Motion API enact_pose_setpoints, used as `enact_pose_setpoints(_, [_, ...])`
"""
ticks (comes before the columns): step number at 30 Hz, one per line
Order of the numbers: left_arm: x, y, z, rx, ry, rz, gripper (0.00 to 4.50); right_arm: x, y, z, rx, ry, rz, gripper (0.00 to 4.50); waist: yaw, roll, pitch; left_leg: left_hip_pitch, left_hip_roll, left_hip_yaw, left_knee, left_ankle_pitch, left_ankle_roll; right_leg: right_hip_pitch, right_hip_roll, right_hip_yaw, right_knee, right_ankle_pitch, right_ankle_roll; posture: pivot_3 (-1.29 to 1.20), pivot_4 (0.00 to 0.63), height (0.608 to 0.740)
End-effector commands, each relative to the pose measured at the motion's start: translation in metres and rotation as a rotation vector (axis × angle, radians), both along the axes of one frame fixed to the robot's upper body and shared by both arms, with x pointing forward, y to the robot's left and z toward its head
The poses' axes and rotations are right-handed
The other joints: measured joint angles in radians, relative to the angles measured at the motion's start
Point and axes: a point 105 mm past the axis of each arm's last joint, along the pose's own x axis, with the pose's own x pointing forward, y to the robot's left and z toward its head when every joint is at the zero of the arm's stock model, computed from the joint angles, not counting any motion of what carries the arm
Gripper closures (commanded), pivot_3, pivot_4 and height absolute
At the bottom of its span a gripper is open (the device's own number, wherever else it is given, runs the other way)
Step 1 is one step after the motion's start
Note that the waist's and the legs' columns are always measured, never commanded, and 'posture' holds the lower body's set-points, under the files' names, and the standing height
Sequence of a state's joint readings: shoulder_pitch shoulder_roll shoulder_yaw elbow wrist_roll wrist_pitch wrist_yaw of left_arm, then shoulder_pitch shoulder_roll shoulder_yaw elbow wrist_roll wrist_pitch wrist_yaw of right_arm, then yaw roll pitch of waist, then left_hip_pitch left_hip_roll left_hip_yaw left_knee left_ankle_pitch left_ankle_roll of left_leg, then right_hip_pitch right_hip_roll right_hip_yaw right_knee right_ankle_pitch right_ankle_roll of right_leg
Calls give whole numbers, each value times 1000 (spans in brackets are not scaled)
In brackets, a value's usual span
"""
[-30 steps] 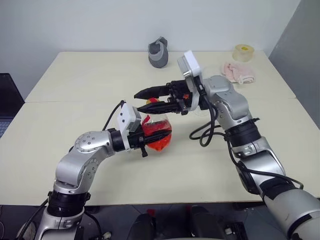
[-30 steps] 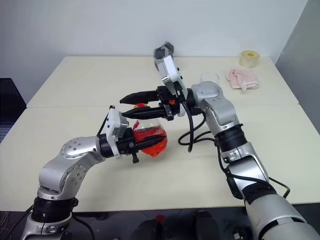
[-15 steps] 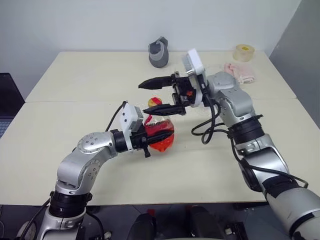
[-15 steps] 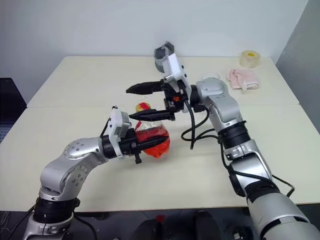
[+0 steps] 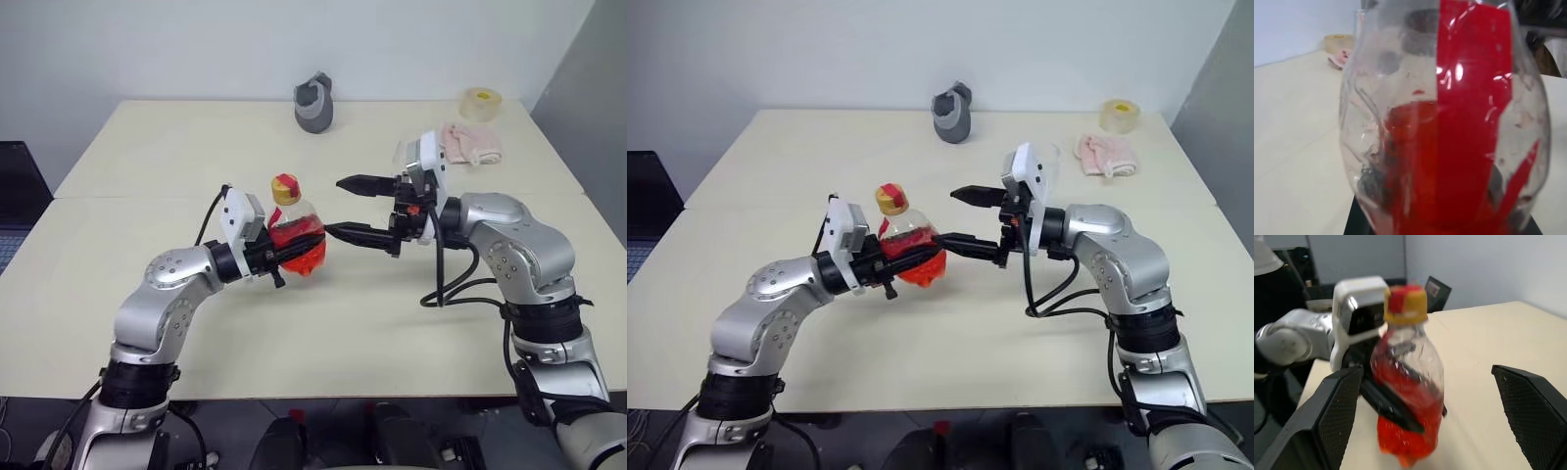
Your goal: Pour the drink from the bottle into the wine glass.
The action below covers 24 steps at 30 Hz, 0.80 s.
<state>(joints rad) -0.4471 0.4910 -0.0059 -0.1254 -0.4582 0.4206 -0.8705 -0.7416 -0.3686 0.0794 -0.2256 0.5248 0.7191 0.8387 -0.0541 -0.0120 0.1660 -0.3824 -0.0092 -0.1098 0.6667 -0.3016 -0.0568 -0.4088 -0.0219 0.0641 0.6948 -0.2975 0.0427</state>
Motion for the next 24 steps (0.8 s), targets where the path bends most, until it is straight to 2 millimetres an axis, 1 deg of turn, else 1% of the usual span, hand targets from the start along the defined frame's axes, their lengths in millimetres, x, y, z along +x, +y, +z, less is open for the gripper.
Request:
enact_pose_setpoints(1, [14,-10,15,-7,-107,-14,3531,2,4,15,26,-47,-63,0,4,0,0,0,-1,0,0,0,0,0,0,0,0,0,0,0,150,740])
enact_pose_setpoints(3, [22,-18,21,-31,-133,-13,3531,6,8,19,37,-47,-102,0,7,0,0,-1,-2,0,0,0,0,0,0,-1,-1,0,0,0,150,740])
enact_pose_setpoints(5, [27,-25,26,-48,-150,-25,3531,13,11,26,66,-41,-148,0,5,0,0,-1,-2,0,1,0,0,0,0,0,-2,0,0,0,150,740])
enact_pose_setpoints(8, [29,-32,25,-50,-160,-50,3531,17,15,33,86,-43,-183,0,-1,0,0,-1,-2,0,0,0,0,0,0,0,-2,0,0,0,150,740])
enact_pose_setpoints(11, [31,-33,23,-47,-160,-62,3531,19,18,35,84,-51,-193,0,-4,0,0,-1,0,0,0,0,0,-1,0,0,-2,0,0,0,150,740])
enact_pose_setpoints(21, [25,-35,14,-40,-139,-85,3531,26,26,42,101,-64,-203,0,-4,0,0,-1,0,0,0,0,0,-1,0,0,0,0,0,0,150,740])
enact_pose_setpoints(24, [20,-37,12,-41,-130,-94,3531,31,31,44,107,-77,-216,0,-6,0,0,-1,0,0,0,0,0,-1,0,0,1,0,0,0,150,740])
